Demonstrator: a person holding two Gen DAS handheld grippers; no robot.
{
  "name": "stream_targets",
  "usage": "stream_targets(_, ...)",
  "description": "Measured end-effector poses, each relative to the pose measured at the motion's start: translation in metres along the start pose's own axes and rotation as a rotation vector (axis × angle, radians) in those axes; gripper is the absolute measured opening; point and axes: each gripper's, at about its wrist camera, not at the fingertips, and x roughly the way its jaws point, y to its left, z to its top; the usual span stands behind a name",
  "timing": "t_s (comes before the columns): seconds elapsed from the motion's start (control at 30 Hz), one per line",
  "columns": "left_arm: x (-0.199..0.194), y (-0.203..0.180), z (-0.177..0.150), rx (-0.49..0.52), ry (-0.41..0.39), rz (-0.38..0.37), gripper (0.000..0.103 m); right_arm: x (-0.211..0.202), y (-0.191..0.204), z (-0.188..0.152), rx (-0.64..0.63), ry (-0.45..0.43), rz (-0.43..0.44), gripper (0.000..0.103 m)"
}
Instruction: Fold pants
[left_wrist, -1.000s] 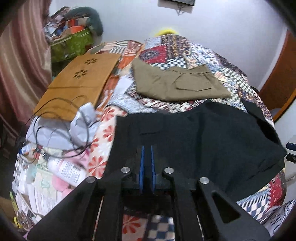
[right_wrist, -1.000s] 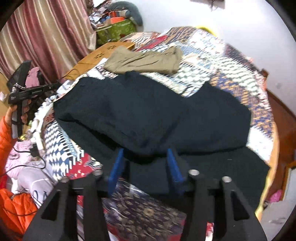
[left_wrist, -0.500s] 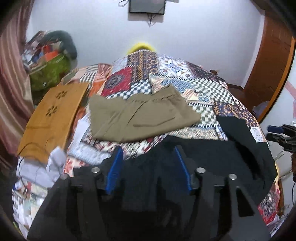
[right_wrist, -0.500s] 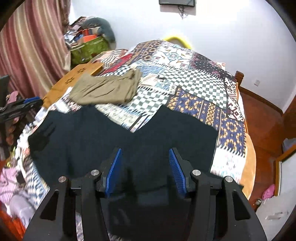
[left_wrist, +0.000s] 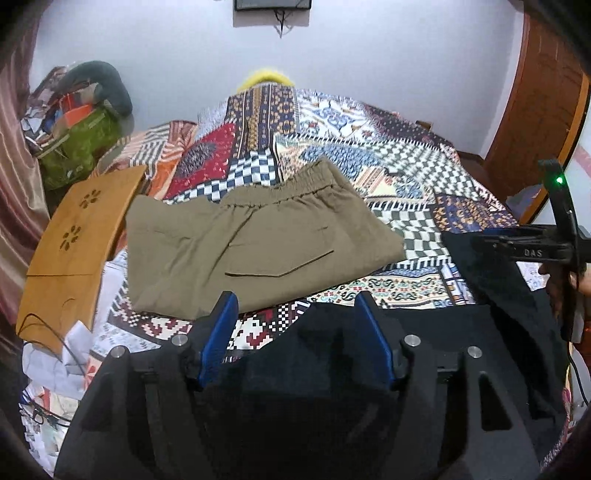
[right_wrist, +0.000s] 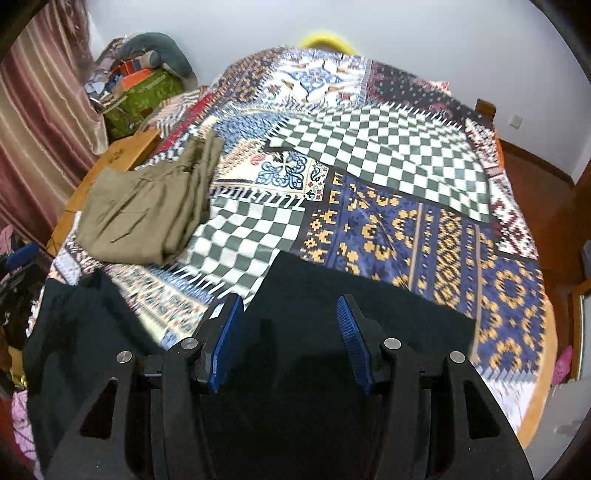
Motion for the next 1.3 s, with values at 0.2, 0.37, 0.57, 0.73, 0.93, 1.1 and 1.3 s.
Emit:
stream_targets(0.2,0.026,0.003,0.000,-0.011,0.039,-0.001,0.065,0.040,-0.002,0.013,-0.004,0.091,0.016,0.049)
stream_targets(0.37,0.036,0.000,-0.004,0.002,0.058,0.003,0.065,0.046,-0.002,0.014,-0.046,0.084,0.023,0.048)
stream_targets(0.57,0.033,-0.006,-0.003,0.014,0.058,0.000,0.065,0.048,-0.005,0.010,-0.061,0.073,0.004,0.021)
stream_targets(0.73,0.021,-0.010,-0.002,0.022,0.046,0.001,0.065,0.040,-0.010,0.009,-0.036,0.061,0.016,0.011)
stream_targets(0.93,0.004,-0.017,-0.003,0.028,0.041,-0.005,0.065,-0.014,-0.013,0.008,-0.001,-0.059,0.038,0.010)
stream_targets(1.1,-0.014,-0.034,-0.005,0.046,0.031,-0.022,0.066,-0.084,-0.024,-0.001,0.019,-0.184,0.026,0.010)
stream_targets(1.3,-0.035,-0.064,-0.014,0.082,0.024,-0.073,0.068,-0.159,-0.039,-0.025,0.071,-0.314,0.002,0.010)
